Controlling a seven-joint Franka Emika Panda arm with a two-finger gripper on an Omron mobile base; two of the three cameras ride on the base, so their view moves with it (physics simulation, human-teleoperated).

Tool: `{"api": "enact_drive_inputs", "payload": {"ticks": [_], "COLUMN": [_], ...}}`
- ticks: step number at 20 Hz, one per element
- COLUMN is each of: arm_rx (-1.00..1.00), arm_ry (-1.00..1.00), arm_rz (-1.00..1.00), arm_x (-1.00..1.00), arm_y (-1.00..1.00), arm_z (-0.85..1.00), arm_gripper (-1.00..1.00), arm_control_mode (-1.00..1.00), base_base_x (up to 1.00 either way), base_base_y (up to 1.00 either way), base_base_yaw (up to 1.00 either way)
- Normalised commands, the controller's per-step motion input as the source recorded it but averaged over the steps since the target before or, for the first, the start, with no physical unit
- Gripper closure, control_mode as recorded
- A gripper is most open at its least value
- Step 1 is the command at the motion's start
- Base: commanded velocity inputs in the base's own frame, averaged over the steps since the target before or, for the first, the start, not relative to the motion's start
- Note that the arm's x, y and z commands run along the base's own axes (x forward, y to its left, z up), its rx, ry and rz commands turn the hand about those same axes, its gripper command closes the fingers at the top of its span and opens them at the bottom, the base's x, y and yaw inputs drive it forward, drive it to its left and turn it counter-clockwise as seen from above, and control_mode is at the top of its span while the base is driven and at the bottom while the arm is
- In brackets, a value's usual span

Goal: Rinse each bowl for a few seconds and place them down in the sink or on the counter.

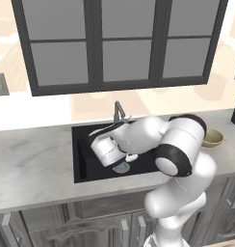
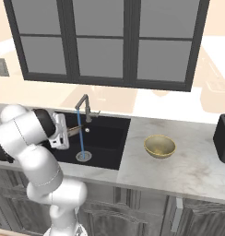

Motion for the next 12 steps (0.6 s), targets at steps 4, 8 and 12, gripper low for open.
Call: {"api": "enact_drive_inputs", "payload": {"ticks": [4,8,12], "arm_rx": [-0.02,-0.02,0.00], "arm_ry": [-0.01,0.00,0.06], "arm_rz": [-0.03,-0.02,0.00], "arm_x": [-0.18,0.00,0.00], "arm_y": [0.22,0.26,0.30], "arm_z": [0.27,0.39,0.51], "arm_gripper": [1.00,1.00,1.00], "arm_control_mode": [-1.00,-1.00,-1.00], "base_base_x": [0.00,0.00,0.00], "base_base_y": [0.00,0.00,0.00], "base_base_yaw": [0.00,0.00,0.00]}}
